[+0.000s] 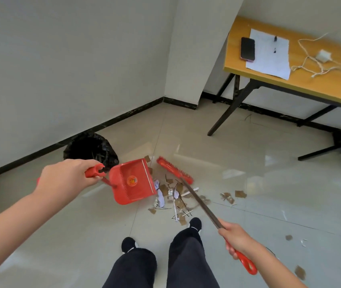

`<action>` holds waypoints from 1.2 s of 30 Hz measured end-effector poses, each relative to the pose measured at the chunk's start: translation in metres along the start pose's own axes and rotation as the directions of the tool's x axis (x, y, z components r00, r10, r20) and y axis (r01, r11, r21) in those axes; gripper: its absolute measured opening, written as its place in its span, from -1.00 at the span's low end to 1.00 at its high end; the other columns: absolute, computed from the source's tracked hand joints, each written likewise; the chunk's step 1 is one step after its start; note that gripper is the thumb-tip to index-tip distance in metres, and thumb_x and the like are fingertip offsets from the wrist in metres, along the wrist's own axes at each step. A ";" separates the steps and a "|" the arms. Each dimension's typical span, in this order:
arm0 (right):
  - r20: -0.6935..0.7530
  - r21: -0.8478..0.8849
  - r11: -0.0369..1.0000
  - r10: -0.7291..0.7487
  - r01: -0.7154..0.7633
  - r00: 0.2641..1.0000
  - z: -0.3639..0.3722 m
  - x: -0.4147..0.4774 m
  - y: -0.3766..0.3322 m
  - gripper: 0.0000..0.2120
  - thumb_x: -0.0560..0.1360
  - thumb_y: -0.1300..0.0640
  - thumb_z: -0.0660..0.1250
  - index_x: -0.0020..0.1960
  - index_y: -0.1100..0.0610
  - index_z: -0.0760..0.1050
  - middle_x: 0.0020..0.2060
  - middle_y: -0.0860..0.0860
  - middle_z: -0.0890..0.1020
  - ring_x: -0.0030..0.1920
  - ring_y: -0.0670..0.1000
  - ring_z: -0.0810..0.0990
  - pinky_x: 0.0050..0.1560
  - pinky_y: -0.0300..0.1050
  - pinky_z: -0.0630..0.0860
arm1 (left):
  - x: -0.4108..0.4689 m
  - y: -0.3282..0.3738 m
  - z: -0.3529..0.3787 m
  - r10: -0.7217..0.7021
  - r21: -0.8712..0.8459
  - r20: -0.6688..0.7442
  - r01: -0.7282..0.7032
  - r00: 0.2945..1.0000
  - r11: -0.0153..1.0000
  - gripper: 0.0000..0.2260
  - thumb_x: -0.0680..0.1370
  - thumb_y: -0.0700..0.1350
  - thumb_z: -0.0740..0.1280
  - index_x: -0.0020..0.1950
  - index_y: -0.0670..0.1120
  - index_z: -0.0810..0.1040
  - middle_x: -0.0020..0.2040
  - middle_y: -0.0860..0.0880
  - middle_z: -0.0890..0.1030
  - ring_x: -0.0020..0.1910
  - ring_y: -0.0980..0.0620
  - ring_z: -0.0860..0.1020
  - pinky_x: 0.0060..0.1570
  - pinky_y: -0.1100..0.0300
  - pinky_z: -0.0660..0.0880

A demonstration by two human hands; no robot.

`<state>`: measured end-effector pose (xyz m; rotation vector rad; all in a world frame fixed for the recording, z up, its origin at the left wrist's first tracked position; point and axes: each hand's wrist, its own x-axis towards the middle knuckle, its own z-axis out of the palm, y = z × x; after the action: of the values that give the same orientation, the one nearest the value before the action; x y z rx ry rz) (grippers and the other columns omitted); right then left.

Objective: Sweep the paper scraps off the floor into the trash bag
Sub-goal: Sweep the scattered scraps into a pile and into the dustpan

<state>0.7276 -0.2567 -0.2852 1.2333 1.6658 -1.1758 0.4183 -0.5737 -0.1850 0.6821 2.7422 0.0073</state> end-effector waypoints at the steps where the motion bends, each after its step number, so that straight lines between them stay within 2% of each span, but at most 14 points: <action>1: -0.033 -0.018 1.000 -0.023 0.022 0.999 0.006 -0.009 0.001 -0.48 0.58 0.20 0.07 0.47 -0.20 0.24 -0.55 0.07 0.35 -0.65 -0.03 0.31 -0.61 -0.26 0.30 | -0.008 -0.010 0.000 0.001 -0.004 0.023 0.000 1.000 1.000 -0.81 0.47 0.20 0.36 0.07 0.27 0.58 -0.12 0.17 0.61 0.00 0.05 0.61 -0.25 0.18 0.44; 3: -0.091 -0.079 0.995 -0.067 0.060 0.994 0.016 -0.024 -0.003 -0.47 0.58 0.19 0.10 0.48 -0.20 0.22 -0.54 0.07 0.37 -0.64 -0.04 0.30 -0.62 -0.25 0.31 | -0.025 -0.032 0.001 -0.006 -0.039 0.038 0.007 0.999 0.999 -0.80 0.47 0.21 0.35 0.08 0.28 0.57 -0.07 0.18 0.64 0.03 0.04 0.60 -0.24 0.18 0.43; 6: -0.122 -0.192 0.976 -0.126 0.101 0.984 0.029 -0.034 -0.018 -0.45 0.57 0.20 0.12 0.50 -0.16 0.23 -0.49 0.09 0.39 -0.62 -0.02 0.30 -0.61 -0.25 0.31 | -0.048 -0.072 0.009 -0.068 -0.138 0.042 0.073 0.997 0.988 -0.87 0.44 0.25 0.38 -0.06 0.29 0.56 -0.16 0.17 0.64 -0.06 0.03 0.60 -0.27 0.16 0.46; 10: -0.083 -0.361 0.918 -0.206 0.163 0.975 0.043 -0.033 -0.054 -0.46 0.56 0.22 0.11 0.49 -0.13 0.24 -0.57 0.04 0.39 -0.66 -0.02 0.30 -0.62 -0.23 0.33 | -0.083 -0.123 0.025 -0.167 -0.217 0.039 0.171 0.985 0.961 -0.86 0.42 0.26 0.40 -0.09 0.29 0.55 -0.23 0.17 0.61 -0.17 0.03 0.54 -0.31 0.17 0.41; 14: -0.028 -0.519 0.834 -0.239 0.190 0.971 0.061 -0.018 -0.091 -0.45 0.54 0.17 0.10 0.47 -0.20 0.26 -0.50 0.05 0.44 -0.68 -0.03 0.32 -0.59 -0.23 0.36 | -0.123 -0.170 0.045 -0.276 -0.226 -0.006 0.267 0.961 0.937 -0.77 0.38 0.23 0.47 -0.04 0.19 0.63 -0.30 0.11 0.56 -0.18 -0.05 0.60 -0.34 0.17 0.43; 18: 0.034 -0.543 0.804 -0.267 0.242 0.963 0.090 0.002 -0.129 -0.47 0.55 0.16 0.10 0.44 -0.25 0.29 -0.44 0.03 0.43 -0.60 -0.01 0.33 -0.58 -0.24 0.33 | -0.161 -0.209 0.062 -0.344 -0.238 -0.019 0.330 0.939 0.913 -0.79 0.34 0.20 0.51 -0.09 0.21 0.63 -0.34 0.12 0.60 -0.25 -0.04 0.63 -0.38 0.15 0.50; 20: 0.060 -0.570 0.776 -0.289 0.271 0.955 0.104 0.021 -0.150 -0.48 0.54 0.16 0.09 0.38 -0.30 0.36 -0.40 0.06 0.45 -0.56 0.02 0.36 -0.58 -0.23 0.34 | -0.176 -0.229 0.076 -0.370 -0.234 -0.001 0.359 0.929 0.904 -0.80 0.33 0.18 0.53 -0.10 0.25 0.61 -0.33 0.15 0.61 -0.29 0.00 0.62 -0.39 0.16 0.52; 22: 0.082 -0.625 0.723 -0.312 0.293 0.946 0.113 0.043 -0.170 -0.53 0.53 0.15 0.11 0.30 -0.32 0.42 -0.35 0.06 0.49 -0.52 0.04 0.40 -0.51 -0.18 0.41 | -0.188 -0.254 0.095 -0.410 -0.252 0.045 0.407 0.911 0.878 -0.78 0.34 0.29 0.47 -0.07 0.33 0.55 -0.31 0.18 0.61 -0.29 0.07 0.61 -0.37 0.13 0.54; 25: 0.097 -0.724 0.625 -0.325 0.291 0.941 0.115 0.073 -0.192 -0.54 0.56 0.10 0.15 0.40 -0.26 0.36 -0.29 0.01 0.56 -0.41 0.03 0.47 -0.33 -0.13 0.50 | -0.203 -0.301 0.127 -0.487 -0.315 0.091 0.489 0.869 0.813 -0.69 0.36 0.42 0.31 0.05 0.41 0.50 -0.17 0.26 0.63 -0.17 0.17 0.61 -0.20 0.10 0.59; 28: 0.108 -0.764 0.582 -0.313 0.280 0.944 0.108 0.091 -0.202 -0.56 0.61 0.12 0.10 0.43 -0.21 0.33 -0.31 -0.03 0.52 -0.45 -0.05 0.41 -0.45 -0.21 0.37 | -0.210 -0.356 0.166 -0.545 -0.273 0.172 0.572 0.820 0.774 -0.55 0.41 0.51 0.11 0.28 0.49 0.36 0.02 0.48 0.56 -0.04 0.46 0.53 -0.01 0.34 0.52; 29: 0.113 -0.780 0.564 -0.298 0.270 0.948 0.103 0.096 -0.201 -0.56 0.62 0.12 0.08 0.43 -0.21 0.33 -0.32 -0.04 0.50 -0.45 -0.06 0.40 -0.48 -0.22 0.34 | -0.209 -0.358 0.165 -0.544 -0.273 0.196 0.579 0.816 0.768 -0.46 0.38 0.55 0.09 0.34 0.48 0.31 0.04 0.50 0.55 -0.03 0.49 0.51 0.05 0.36 0.48; 31: 0.124 -0.814 0.524 -0.267 0.252 0.956 0.087 0.105 -0.190 -0.56 0.62 0.12 0.08 0.46 -0.20 0.29 -0.21 -0.03 0.56 -0.38 -0.04 0.46 -0.41 -0.23 0.37 | -0.198 -0.334 0.140 -0.555 -0.387 0.210 0.589 0.805 0.709 -0.35 0.35 0.52 0.20 0.37 0.28 0.42 0.01 0.41 0.59 -0.02 0.36 0.56 0.16 0.24 0.46; 34: 0.111 -0.895 0.393 -0.263 0.211 0.958 0.060 0.109 -0.165 -0.52 0.62 0.10 0.07 0.49 -0.22 0.20 0.18 0.03 0.58 -0.11 0.02 0.51 -0.10 -0.20 0.40 | -0.177 -0.286 0.099 -0.485 -0.405 0.269 0.554 0.832 0.727 -0.67 0.48 0.24 0.36 0.23 0.28 0.49 0.01 0.35 0.57 0.02 0.23 0.56 0.18 0.01 0.52; 36: 0.087 -0.922 0.347 -0.244 0.171 0.966 0.040 0.099 -0.147 -0.52 0.63 0.09 0.04 0.51 -0.21 0.17 0.15 0.04 0.56 -0.11 0.01 0.45 -0.08 -0.20 0.37 | -0.171 -0.293 0.107 -0.488 -0.398 0.223 0.536 0.844 0.744 -0.68 0.47 0.24 0.38 0.20 0.28 0.50 -0.01 0.32 0.59 0.01 0.18 0.59 0.15 0.01 0.55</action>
<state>0.5616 -0.2838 -0.3539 0.2930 2.0889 -0.1096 0.4598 -0.9190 -0.2590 -0.2089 2.5845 0.4513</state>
